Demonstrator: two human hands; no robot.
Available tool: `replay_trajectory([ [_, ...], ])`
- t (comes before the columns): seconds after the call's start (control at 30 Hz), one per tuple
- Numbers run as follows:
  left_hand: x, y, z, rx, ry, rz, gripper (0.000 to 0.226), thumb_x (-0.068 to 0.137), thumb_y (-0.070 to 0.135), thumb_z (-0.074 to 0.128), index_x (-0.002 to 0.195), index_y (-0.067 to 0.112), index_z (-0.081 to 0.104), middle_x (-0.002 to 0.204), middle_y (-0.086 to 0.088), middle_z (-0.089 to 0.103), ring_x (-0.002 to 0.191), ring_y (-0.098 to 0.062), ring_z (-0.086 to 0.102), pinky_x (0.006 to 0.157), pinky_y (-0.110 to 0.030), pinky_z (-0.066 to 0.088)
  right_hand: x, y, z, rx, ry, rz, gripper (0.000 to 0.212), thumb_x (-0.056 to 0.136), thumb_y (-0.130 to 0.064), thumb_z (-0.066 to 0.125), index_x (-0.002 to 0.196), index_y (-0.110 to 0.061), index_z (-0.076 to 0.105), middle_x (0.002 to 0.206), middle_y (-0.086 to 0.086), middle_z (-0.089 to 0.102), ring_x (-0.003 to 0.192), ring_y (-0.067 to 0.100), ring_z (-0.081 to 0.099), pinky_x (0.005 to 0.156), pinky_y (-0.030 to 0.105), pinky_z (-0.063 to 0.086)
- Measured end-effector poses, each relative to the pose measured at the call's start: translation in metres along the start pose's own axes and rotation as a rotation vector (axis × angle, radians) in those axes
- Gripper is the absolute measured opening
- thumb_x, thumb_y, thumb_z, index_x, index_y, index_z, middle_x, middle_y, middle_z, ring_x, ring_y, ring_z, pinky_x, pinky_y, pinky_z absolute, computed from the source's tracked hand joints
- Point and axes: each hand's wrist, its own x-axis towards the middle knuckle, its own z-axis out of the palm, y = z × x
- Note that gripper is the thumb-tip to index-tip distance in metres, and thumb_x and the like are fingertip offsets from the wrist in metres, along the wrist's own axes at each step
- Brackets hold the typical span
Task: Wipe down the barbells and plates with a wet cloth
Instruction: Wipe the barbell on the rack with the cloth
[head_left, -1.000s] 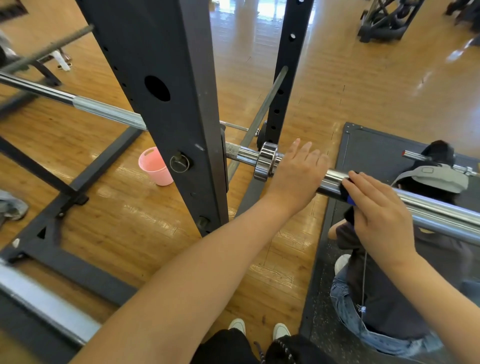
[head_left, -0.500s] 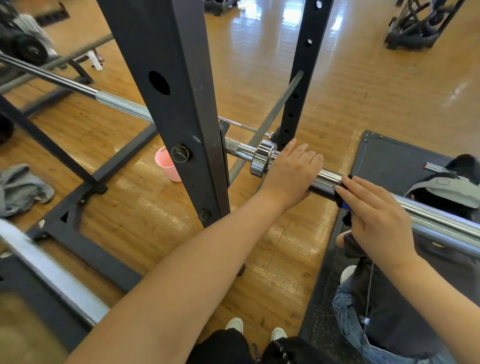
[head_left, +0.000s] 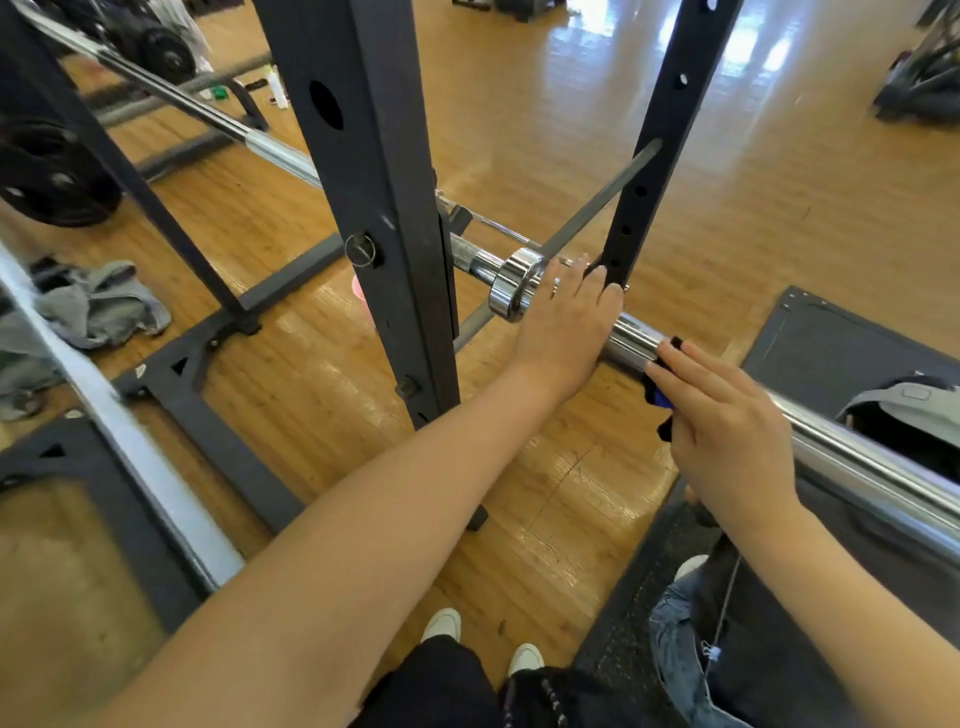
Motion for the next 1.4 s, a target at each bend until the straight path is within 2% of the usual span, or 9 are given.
replay_trajectory([
  [0.13, -0.005, 0.011, -0.005, 0.026, -0.042, -0.077, 0.046, 0.096, 0.006, 0.041, 0.141, 0.009, 0.032, 0.154, -0.013, 0.022, 0.146, -0.03, 0.008, 0.117, -0.042, 0.003, -0.004, 0.003, 0.0, 0.02, 0.022, 0.016, 0.035, 0.073, 0.014, 0.054, 0.104, 0.005, 0.069, 0.109, 0.021, 0.067, 0.105, 0.04, 0.062, 0.087, 0.056, 0.05],
  [0.27, -0.01, 0.011, -0.005, 0.018, -0.041, -0.053, 0.054, 0.095, 0.009, 0.045, 0.145, 0.008, 0.025, 0.156, -0.013, 0.019, 0.146, -0.029, 0.007, 0.117, -0.043, 0.004, -0.005, 0.004, 0.001, 0.022, 0.01, 0.038, 0.04, 0.068, 0.018, 0.063, 0.105, 0.005, 0.069, 0.111, 0.021, 0.066, 0.106, 0.04, 0.062, 0.089, 0.054, 0.049],
  [0.43, -0.017, 0.011, 0.001, 0.04, -0.06, 0.003, 0.061, 0.095, 0.016, 0.047, 0.148, 0.005, 0.019, 0.156, -0.013, 0.019, 0.146, -0.03, 0.008, 0.117, -0.043, 0.007, -0.008, 0.006, 0.004, 0.032, 0.021, 0.045, 0.043, 0.081, -0.007, 0.036, 0.107, 0.002, 0.069, 0.113, 0.018, 0.066, 0.109, 0.036, 0.061, 0.092, 0.05, 0.048],
  [0.57, -0.016, 0.012, 0.0, 0.033, -0.074, -0.026, 0.06, 0.094, 0.015, 0.046, 0.147, 0.006, 0.021, 0.156, -0.012, 0.02, 0.146, -0.028, 0.009, 0.117, -0.042, 0.005, -0.005, 0.002, 0.001, 0.032, 0.005, 0.05, 0.033, 0.079, 0.008, 0.053, 0.108, 0.004, 0.068, 0.114, 0.02, 0.065, 0.109, 0.038, 0.06, 0.095, 0.049, 0.045],
  [0.63, -0.015, 0.014, -0.003, 0.041, -0.095, -0.039, 0.062, 0.094, 0.015, 0.047, 0.148, 0.006, 0.018, 0.156, -0.012, 0.017, 0.146, -0.028, 0.006, 0.117, -0.042, 0.004, -0.004, 0.002, -0.002, 0.031, -0.024, 0.041, 0.041, 0.07, 0.018, 0.066, 0.108, 0.005, 0.067, 0.114, 0.021, 0.065, 0.109, 0.04, 0.06, 0.095, 0.05, 0.044],
  [0.83, -0.016, 0.025, -0.004, 0.04, -0.108, -0.095, 0.074, 0.093, 0.024, 0.053, 0.15, 0.006, 0.011, 0.158, -0.014, 0.007, 0.146, -0.03, -0.001, 0.116, -0.043, -0.001, -0.009, 0.01, -0.008, 0.038, -0.054, -0.016, 0.047, 0.064, 0.02, 0.071, 0.108, 0.006, 0.067, 0.114, 0.023, 0.065, 0.108, 0.042, 0.06, 0.096, 0.05, 0.039],
  [0.93, -0.014, 0.042, -0.003, 0.04, -0.104, 0.01, 0.071, 0.09, 0.024, 0.057, 0.148, 0.007, 0.02, 0.157, -0.013, 0.017, 0.146, -0.029, 0.006, 0.117, -0.045, 0.002, -0.016, 0.022, -0.02, 0.062, -0.07, 0.009, 0.046, 0.064, 0.02, 0.072, 0.107, 0.005, 0.068, 0.114, 0.022, 0.065, 0.108, 0.042, 0.061, 0.095, 0.049, 0.04],
  [1.07, -0.01, 0.057, -0.002, -0.03, 0.012, -0.064, 0.053, 0.071, 0.013, 0.077, 0.12, 0.005, 0.058, 0.13, -0.012, 0.057, 0.13, -0.029, 0.045, 0.111, -0.046, 0.026, -0.015, 0.025, -0.027, 0.076, -0.108, 0.014, 0.046, 0.062, 0.019, 0.075, 0.105, 0.007, 0.068, 0.112, 0.023, 0.065, 0.106, 0.042, 0.062, 0.095, 0.048, 0.036],
  [1.4, -0.009, 0.061, 0.002, -0.101, 0.097, -0.082, 0.044, 0.065, 0.008, 0.08, 0.105, 0.005, 0.063, 0.121, -0.014, 0.062, 0.123, -0.031, 0.051, 0.109, -0.047, 0.028, -0.022, 0.03, -0.036, 0.109, -0.118, 0.102, 0.044, 0.066, 0.018, 0.072, 0.108, 0.006, 0.067, 0.113, 0.022, 0.065, 0.106, 0.041, 0.062, 0.093, 0.046, 0.041],
])
